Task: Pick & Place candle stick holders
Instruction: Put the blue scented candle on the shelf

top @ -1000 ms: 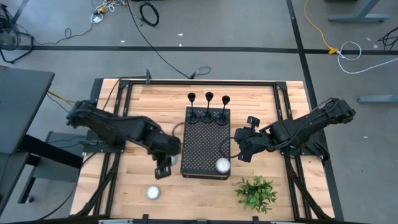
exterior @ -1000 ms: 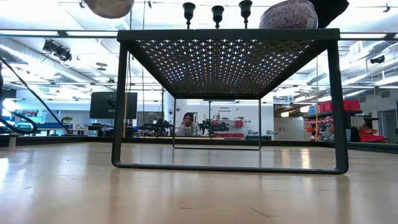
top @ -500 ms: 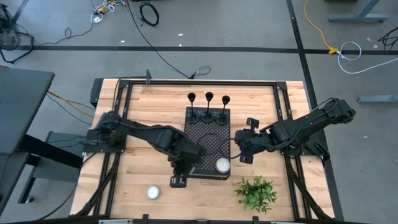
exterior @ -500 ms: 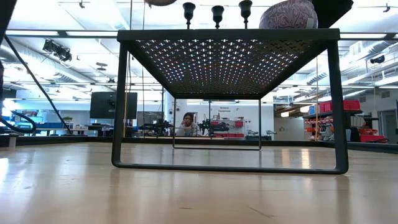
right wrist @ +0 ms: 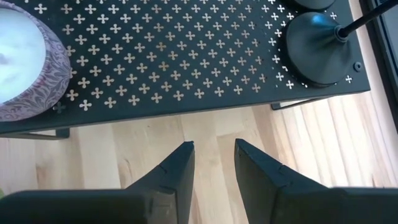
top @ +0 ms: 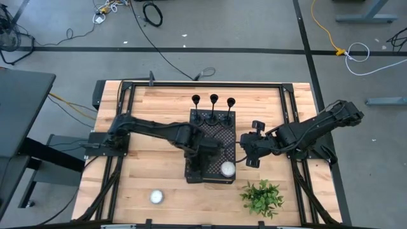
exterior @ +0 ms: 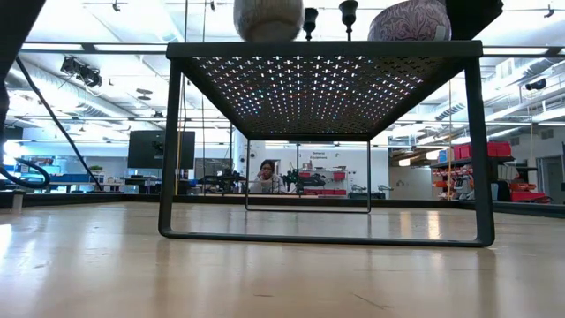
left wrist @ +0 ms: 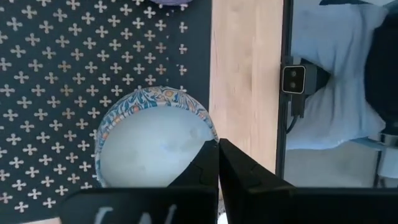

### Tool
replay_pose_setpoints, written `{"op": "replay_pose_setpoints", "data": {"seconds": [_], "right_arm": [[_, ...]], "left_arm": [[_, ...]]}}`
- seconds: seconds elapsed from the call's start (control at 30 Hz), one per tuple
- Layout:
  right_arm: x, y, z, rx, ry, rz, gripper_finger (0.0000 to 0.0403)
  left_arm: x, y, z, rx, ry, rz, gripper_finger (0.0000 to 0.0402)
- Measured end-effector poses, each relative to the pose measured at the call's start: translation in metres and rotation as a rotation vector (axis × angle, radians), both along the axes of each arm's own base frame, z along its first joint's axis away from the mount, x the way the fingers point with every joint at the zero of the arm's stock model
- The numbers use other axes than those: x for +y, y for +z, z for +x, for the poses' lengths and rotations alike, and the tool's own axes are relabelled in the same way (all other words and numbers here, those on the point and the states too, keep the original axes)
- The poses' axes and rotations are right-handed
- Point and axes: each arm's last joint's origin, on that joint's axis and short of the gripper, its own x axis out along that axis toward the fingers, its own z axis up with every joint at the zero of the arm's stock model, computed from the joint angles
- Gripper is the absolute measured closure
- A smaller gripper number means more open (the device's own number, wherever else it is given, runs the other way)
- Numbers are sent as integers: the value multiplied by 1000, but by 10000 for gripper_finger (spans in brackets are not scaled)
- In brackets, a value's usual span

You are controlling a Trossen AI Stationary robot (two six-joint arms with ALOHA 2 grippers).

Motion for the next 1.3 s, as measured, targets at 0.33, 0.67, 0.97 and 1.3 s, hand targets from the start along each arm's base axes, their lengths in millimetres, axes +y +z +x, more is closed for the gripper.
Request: {"op": "replay_pose_setpoints", "data": {"seconds": [0.33, 0.67, 0.97, 1.3], "right_arm": [[0, 0, -1, 12, 16, -11, 289], [0, 0, 0, 10, 17, -10, 289], [0, 0, 0, 7, 17, -9, 289], [0, 0, 0, 7, 17, -9, 289]], "left_arm": [[0, -13, 18, -37, 39, -43, 401], [-1, -30, 30, -25, 39, -39, 401], [2, -28, 35, -76, 44, -41, 402], [2, -28, 37, -92, 42, -46, 357]]}}
